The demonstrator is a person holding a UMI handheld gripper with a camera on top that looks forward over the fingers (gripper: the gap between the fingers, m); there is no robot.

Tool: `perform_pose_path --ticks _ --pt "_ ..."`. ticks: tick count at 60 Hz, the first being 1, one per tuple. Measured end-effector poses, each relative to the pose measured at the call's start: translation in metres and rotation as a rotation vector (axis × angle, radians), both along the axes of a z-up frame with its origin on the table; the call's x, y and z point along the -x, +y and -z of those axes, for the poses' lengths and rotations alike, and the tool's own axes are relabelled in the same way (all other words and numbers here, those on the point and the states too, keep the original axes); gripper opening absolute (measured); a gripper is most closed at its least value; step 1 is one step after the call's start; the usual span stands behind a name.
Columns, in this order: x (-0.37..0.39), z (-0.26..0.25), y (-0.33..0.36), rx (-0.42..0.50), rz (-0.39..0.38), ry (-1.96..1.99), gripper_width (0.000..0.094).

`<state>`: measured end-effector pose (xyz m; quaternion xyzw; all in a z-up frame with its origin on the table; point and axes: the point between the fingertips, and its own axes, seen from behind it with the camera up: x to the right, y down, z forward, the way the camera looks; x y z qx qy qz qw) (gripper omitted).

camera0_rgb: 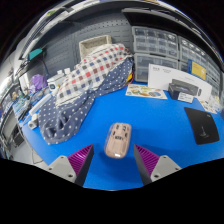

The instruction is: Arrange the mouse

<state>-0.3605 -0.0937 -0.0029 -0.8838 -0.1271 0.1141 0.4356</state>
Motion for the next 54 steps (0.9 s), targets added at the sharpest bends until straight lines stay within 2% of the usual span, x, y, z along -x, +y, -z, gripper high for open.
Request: perform_pose_path --ticks 7,13,14,15,16,21,29,42,54 --pt "0.008 0.005 0.032 0.009 0.059 -0.039 0.0744" --pt "0.006 0.007 0.048 0.018 0.098 -0.075 0.0583" --pt "0.006 0.007 0.05 0.02 0.105 -0.073 0.0581" --pt "0.003 0.007 0.051 0.025 0.115 -0.078 0.0498" --pt "0.003 0.007 0.052 0.03 0.118 -0.076 0.0471" --pt "0.001 0.008 0.052 0.055 0.127 -0.073 0.0443" --pt "0.0 0.011 0.052 0.1 0.121 -0.097 0.0327" --pt "-0.01 -0.006 0.059 0.126 0.035 -0.083 0.032" --pt "-0.104 -0.148 0.115 -0.094 0.062 -0.031 0.0319"
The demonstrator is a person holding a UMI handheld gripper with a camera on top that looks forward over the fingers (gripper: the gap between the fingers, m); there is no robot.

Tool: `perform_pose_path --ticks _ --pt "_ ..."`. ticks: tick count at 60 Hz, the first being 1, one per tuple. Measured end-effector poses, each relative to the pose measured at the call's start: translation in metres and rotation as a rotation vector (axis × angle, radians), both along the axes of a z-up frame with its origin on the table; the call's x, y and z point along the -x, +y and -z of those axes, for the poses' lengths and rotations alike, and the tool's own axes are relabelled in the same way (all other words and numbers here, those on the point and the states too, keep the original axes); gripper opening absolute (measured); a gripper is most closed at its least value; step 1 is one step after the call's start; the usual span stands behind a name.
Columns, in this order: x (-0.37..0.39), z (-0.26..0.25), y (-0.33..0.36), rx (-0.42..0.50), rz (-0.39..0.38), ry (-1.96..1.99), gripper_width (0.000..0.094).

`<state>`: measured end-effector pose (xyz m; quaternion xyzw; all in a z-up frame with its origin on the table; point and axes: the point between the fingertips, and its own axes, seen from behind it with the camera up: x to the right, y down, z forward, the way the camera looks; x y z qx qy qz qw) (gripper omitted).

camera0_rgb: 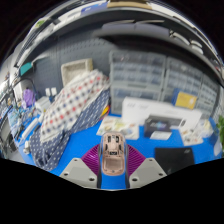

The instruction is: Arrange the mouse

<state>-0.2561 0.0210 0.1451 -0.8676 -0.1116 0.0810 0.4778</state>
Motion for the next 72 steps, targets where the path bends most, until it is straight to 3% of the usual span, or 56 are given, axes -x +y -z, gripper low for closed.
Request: perform_pose_path --ticks 8,15,21,33,44,49,59,72 --pt "-0.104 -0.081 0.039 -0.136 0.066 0.015 0.0319" --pt "-0.197 -0.094 0.06 -0.161 0.135 0.001 0.032" --pt "-0.255 -0.062 0.069 -0.115 0.182 -0.002 0.0318" --pt "-0.309 0.058 0.067 0.089 0.257 0.0 0.0317" --pt "-0.302 0.137 0.053 0.225 0.217 -0.023 0.032" --pt "-0.3 0.159 0.046 0.259 0.202 -0.041 0.0334" --pt "-0.298 0.158 0.048 0.22 0.222 -0.026 0.0366" --pt "-0.297 0.157 0.05 0.226 0.254 -0.012 0.0505"
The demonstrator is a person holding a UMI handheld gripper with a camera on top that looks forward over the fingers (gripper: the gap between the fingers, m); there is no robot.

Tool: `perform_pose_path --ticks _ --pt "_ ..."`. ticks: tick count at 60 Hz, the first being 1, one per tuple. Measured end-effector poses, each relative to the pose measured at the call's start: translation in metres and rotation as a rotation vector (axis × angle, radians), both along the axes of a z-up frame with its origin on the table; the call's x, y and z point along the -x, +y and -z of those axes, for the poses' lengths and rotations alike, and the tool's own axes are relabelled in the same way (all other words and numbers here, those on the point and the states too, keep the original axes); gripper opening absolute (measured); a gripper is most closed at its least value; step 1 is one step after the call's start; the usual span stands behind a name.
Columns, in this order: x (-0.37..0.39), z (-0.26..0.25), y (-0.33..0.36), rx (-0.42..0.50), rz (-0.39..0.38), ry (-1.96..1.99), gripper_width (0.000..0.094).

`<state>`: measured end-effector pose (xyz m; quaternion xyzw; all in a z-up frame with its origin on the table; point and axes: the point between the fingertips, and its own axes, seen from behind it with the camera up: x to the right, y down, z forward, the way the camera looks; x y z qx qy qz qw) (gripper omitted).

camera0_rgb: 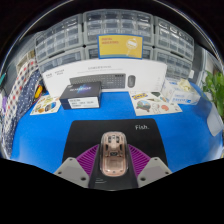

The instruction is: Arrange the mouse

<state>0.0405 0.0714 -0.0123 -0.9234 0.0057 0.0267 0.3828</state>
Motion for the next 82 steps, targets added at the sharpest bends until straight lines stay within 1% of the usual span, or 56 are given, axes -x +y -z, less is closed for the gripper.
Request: perform_pose_path --ticks 2,3,6,13,24,38,49,53,64,82 --pt "0.005 -0.001 -0.001 0.01 -0.007 0.013 0.0621" --pt "0.008 -0.002 -0.002 0.016 -0.013 0.022 0.0694" --pt "0.015 -0.006 -0.005 0.026 -0.021 0.043 0.0846" --pt "0.018 -0.034 -0.016 -0.012 -0.029 0.005 0.084" --pt "0.026 -0.098 -0.061 -0.082 -0.041 -0.031 0.084" --pt "0.034 -0.171 -0.134 -0.182 -0.022 -0.058 0.0852" --pt "0.047 -0.209 -0.182 -0.24 -0.011 -0.042 0.085" --pt "0.051 -0.217 -0.197 -0.253 -0.022 -0.048 0.085" --pt "0.063 -0.224 -0.227 -0.253 -0.044 -0.067 0.0852" --pt "0.08 -0.223 -0.248 -0.25 -0.069 -0.05 0.0848"
